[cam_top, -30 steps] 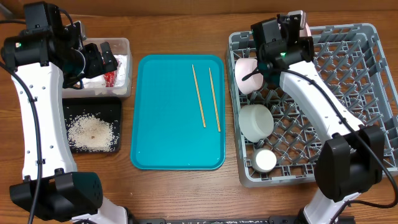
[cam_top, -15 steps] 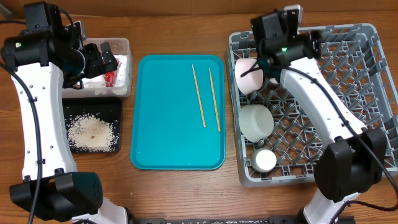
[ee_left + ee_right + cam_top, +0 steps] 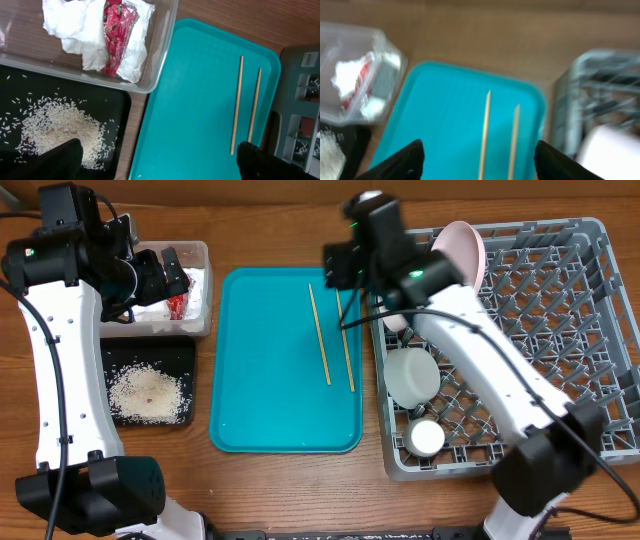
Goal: Sort waste into correct bins and load items into the dishwasher
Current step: 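Lower the right gripper onto one wooden chopstick and grasp it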
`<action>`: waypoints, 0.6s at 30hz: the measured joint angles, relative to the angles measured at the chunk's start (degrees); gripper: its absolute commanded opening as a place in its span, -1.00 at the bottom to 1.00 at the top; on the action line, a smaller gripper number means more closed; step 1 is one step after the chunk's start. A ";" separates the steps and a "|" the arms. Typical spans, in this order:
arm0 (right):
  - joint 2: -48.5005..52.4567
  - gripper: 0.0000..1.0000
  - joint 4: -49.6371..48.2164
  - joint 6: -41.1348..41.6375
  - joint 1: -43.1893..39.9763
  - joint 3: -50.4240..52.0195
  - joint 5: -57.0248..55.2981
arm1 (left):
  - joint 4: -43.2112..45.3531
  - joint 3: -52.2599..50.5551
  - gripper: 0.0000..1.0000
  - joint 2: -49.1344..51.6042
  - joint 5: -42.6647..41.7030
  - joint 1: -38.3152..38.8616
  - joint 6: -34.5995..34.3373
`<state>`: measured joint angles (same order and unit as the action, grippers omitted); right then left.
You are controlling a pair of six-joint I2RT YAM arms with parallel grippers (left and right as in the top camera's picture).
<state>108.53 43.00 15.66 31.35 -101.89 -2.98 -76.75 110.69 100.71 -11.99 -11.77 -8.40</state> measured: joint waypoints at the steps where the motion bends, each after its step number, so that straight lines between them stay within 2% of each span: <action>1: 1.29 0.35 0.55 0.87 1.16 0.00 -0.46 | 0.00 0.00 1.00 0.00 0.00 0.00 0.00; 5: 7.80 0.15 3.06 4.11 5.44 0.09 -3.61 | 0.00 0.00 1.00 0.00 -0.02 0.00 0.00; 8: 12.09 0.10 4.07 5.53 7.34 0.28 -5.03 | 0.00 0.00 1.00 0.00 0.00 0.00 0.00; 14: 16.96 -0.03 4.79 7.21 7.72 0.31 -6.78 | 0.00 0.00 1.00 0.00 0.00 0.00 0.00; 18: 18.73 -0.23 5.42 7.85 7.67 0.31 -7.76 | 0.00 0.00 1.00 0.00 0.00 0.00 0.00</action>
<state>127.26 48.42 23.51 39.03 -101.58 -10.74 -76.75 110.69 100.71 -11.99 -11.77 -8.40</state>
